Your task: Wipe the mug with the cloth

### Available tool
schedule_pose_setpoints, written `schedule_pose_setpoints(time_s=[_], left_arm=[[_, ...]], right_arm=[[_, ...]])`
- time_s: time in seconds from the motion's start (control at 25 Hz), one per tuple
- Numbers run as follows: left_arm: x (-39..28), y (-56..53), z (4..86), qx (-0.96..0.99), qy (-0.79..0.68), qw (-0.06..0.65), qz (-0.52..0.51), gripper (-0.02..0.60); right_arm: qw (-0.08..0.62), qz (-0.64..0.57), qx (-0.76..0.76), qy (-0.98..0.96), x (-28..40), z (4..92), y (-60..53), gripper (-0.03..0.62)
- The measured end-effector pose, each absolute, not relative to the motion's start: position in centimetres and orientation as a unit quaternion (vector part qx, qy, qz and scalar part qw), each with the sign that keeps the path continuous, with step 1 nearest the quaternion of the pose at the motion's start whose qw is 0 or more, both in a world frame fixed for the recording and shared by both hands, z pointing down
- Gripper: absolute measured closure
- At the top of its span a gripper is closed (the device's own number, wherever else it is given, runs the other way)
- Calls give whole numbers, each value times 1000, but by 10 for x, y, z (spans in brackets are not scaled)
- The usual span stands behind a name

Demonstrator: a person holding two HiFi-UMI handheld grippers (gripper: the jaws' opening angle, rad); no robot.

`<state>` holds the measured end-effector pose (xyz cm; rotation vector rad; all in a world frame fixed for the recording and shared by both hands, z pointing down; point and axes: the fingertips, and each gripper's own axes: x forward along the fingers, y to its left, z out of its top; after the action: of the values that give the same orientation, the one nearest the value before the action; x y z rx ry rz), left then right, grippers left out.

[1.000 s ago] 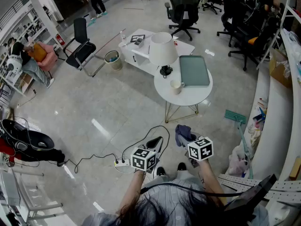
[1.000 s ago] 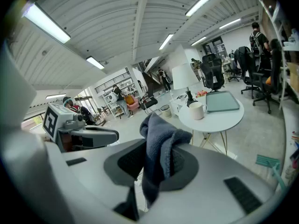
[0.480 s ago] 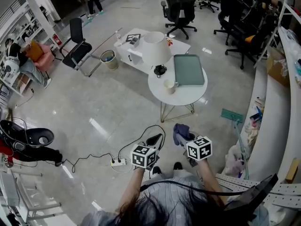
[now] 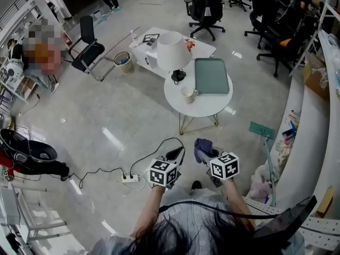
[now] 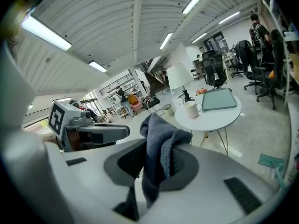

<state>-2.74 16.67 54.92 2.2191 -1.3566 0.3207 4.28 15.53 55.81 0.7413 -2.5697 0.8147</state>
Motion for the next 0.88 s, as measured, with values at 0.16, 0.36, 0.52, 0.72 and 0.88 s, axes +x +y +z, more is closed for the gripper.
schedule_pose_setpoints(time_s=[0.16,0.36,0.52,0.72,0.88], left_arm=[[-17,173,558,816,-498,261,130,563],[-19,172,560,809,-506,265,141,563],[-22,163,559,808,-508,263,143,563],[-22,148,563,810,-502,263,153,563],[-28,126,567,811,-498,267,151,563]], right_arm=[[168,295,254,-905,50,565,157,514],[163,309,249,-904,53,571,154,514],[157,315,250,-902,52,573,145,514],[155,318,255,-900,51,575,126,514],[157,320,258,-898,47,577,107,514]])
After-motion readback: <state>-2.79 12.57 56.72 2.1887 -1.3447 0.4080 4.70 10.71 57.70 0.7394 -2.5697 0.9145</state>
